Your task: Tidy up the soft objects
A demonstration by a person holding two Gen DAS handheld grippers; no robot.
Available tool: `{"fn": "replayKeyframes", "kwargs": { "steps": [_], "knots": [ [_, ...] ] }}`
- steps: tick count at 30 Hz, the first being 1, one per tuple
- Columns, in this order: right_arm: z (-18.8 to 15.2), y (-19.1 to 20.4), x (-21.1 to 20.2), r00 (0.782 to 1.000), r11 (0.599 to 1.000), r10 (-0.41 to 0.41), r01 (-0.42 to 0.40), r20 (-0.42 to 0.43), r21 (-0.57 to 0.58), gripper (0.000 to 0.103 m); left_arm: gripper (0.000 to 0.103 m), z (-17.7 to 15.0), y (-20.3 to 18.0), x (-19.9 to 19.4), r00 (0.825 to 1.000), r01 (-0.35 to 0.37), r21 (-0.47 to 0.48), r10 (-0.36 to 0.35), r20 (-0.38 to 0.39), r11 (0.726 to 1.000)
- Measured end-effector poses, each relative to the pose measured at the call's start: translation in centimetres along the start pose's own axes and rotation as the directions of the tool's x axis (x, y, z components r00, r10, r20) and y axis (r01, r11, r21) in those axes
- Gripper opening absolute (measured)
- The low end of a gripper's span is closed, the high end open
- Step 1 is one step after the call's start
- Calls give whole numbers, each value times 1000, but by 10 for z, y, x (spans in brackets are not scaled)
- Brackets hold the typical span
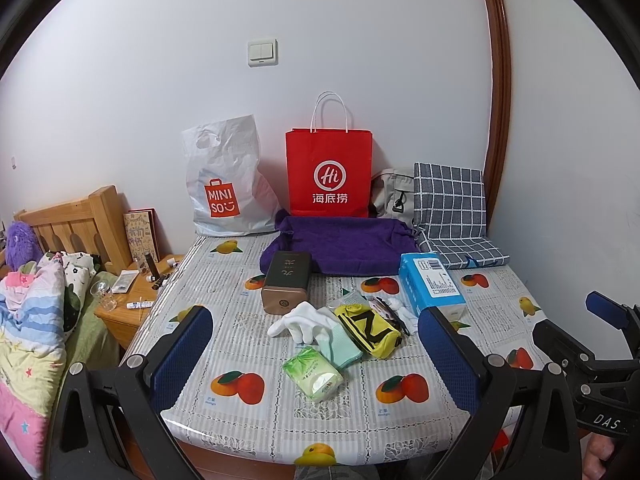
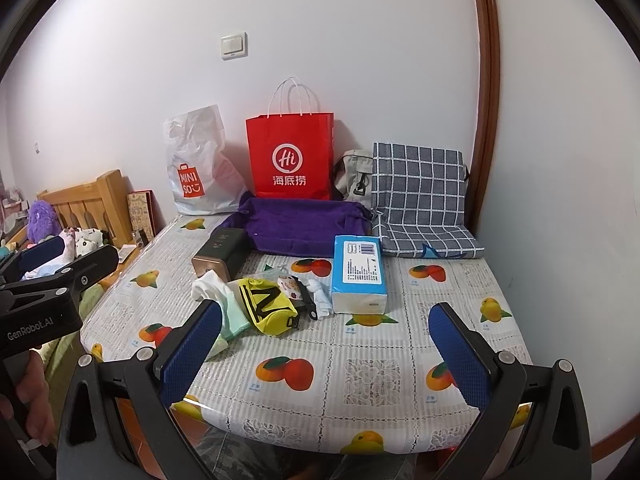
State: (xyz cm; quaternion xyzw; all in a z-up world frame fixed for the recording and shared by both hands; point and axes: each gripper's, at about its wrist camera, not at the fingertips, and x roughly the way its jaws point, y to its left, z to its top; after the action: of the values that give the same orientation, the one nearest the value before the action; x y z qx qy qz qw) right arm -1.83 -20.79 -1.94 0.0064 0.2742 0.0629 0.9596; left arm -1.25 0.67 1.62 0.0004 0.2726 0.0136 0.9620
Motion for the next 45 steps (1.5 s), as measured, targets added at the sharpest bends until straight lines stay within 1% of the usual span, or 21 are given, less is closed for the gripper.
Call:
{"fn": "replayKeyframes", "kwargs": {
  "steps": [16, 24, 28, 32, 37, 40, 45],
  "knots": [
    [0, 1, -4, 1000, 1000, 4, -4, 10, -2, 102, 103, -1, -1, 0, 1000, -1, 1, 1, 1, 1000],
    [2, 4, -7, 1000, 1000, 14, -14, 23, -9, 102, 103, 3, -2, -2, 1000, -4, 5, 4, 7, 1000],
    [-1, 3, -4, 1000, 1000, 20, -19, 21, -7, 102, 103, 5, -1, 2, 1000, 2, -1, -2, -4, 1000],
    [-5, 0, 6, 1000, 1000, 27, -27, 2, -1, 102, 103, 5, 9, 22, 999, 11, -28, -12, -47, 1000],
    [-14, -5, 31, 998, 999, 35, -35, -47, 13, 102, 103, -10, 23, 60, 991, 2, -60, -10, -131, 998],
    [-22, -7, 50, 996, 999, 39, -38, -85, 21, 101, 103, -23, 26, 86, 982, -6, -73, -8, -191, 997],
    [-34, -13, 81, 989, 999, 41, -37, -141, 34, 101, 103, -49, 26, 126, 959, 17, -86, -40, -279, 996]
  ]
}}
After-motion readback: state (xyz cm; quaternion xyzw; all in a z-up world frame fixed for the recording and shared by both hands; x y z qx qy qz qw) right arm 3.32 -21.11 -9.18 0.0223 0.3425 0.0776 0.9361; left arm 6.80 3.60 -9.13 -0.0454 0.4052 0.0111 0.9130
